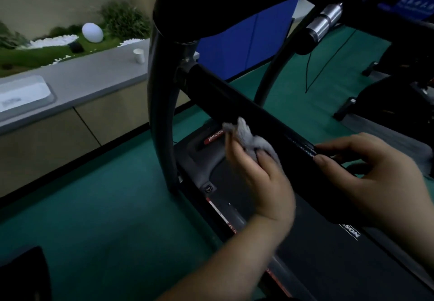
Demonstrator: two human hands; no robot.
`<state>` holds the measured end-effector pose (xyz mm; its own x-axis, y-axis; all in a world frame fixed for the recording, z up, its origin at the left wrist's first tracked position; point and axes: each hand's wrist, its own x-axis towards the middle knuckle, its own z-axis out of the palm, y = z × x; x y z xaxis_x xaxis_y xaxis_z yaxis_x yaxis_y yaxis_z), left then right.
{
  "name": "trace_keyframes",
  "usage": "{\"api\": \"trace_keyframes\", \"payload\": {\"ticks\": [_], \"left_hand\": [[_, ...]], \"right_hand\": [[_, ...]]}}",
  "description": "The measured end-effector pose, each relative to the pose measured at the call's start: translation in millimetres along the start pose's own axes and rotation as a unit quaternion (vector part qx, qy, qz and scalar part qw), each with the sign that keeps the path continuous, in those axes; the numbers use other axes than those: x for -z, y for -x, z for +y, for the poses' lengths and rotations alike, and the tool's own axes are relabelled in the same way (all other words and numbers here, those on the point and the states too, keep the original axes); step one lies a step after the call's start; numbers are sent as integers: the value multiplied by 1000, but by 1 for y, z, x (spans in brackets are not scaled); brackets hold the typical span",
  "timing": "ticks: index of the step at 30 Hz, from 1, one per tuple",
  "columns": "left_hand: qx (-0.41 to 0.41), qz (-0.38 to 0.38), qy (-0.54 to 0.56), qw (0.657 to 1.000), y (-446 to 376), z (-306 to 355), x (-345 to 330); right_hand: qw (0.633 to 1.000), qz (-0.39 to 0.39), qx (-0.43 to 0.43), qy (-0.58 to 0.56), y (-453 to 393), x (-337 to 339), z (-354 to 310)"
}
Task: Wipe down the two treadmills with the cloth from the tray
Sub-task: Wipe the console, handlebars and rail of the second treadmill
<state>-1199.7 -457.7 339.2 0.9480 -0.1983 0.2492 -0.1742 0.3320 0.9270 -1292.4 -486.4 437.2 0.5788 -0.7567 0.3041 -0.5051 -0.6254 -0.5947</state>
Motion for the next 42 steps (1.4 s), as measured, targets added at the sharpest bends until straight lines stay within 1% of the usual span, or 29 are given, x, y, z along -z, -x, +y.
{"api": "trace_keyframes", "payload": {"ticks": [2, 5, 6, 8, 9, 11, 13, 14, 16, 17, 19, 21, 23, 25, 26, 27, 28, 30, 31, 32, 33, 34, 36, 38, 39, 40, 42], "left_hand": [[0, 30, -11, 999, -45, -4, -1], [47, 83, 3, 995, -109, -9, 4], [46, 100, 14, 994, -114, -11, 3], [43, 118, 28, 992, -90, -13, -2], [52, 116, 36, 991, -62, -12, -7], [73, 85, 42, 993, 5, -3, -15], [68, 61, 47, 995, 41, 5, -16], [57, 60, 33, 996, 37, 4, -16], [32, 67, -1, 997, 4, -1, -11], [32, 70, -14, 997, -20, -3, -7], [59, 69, -21, 996, -74, -9, 1], [74, 86, -4, 994, -115, -7, 9], [70, 97, 41, 992, -137, -16, 10], [117, 106, 65, 985, -124, -14, 7], [139, 114, 78, 981, -107, -15, 4], [162, 107, 79, 978, -85, -18, 1], [176, 92, 82, 977, -52, -14, -5], [203, 52, 37, 977, 8, 5, -11], [209, 46, 45, 976, 27, 10, -11], [231, 13, 32, 972, 33, 19, -9], [209, -8, 3, 978, 24, 18, -5], [181, -5, -33, 983, 6, 21, -1], [155, 48, -52, 985, -40, 14, 2], [166, 74, -50, 982, -77, 13, 3], [164, 82, -29, 983, -85, 10, 3], [166, 81, 0, 983, -87, 9, 4], [195, 60, 12, 979, -66, 16, 1]], "right_hand": [[1000, -7, -4, -7, 0, 0, 1], [1000, -11, -16, -20, 0, 1, 3], [999, -13, -19, -23, 0, 1, 3], [999, -15, -21, -29, 0, 1, 2], [999, -12, -19, -28, 0, 1, 2], [1000, -8, -9, -23, -1, 0, 2], [1000, -12, -2, -26, -2, 0, 3], [999, -15, -2, -31, -3, 0, 3], [999, -19, -7, -39, -3, 0, 5], [999, -20, -7, -39, -3, 1, 5], [999, -23, -10, -40, -2, 2, 4], [999, -25, -13, -42, -1, 3, 3], [999, -22, -10, -36, -1, 3, 3], [999, -15, -7, -29, 0, 3, 2], [1000, -13, -7, -28, 0, 3, 2], [999, -13, -10, -27, 0, 3, 1], [999, -13, -14, -26, -1, 2, 1], [1000, -12, -18, -20, 0, 2, 2], [1000, -10, -18, -18, 0, 2, 2], [1000, -7, -18, -19, -1, 1, 2], [1000, -6, -20, -22, 0, 1, 2], [999, -5, -24, -25, 0, 1, 2], [999, -7, -29, -26, 0, 1, 2], [999, -7, -26, -25, 0, 1, 3], [999, -7, -25, -23, 0, 1, 3], [1000, -5, -24, -20, 0, 1, 4], [1000, -1, -20, -17, 0, 1, 6]]}}
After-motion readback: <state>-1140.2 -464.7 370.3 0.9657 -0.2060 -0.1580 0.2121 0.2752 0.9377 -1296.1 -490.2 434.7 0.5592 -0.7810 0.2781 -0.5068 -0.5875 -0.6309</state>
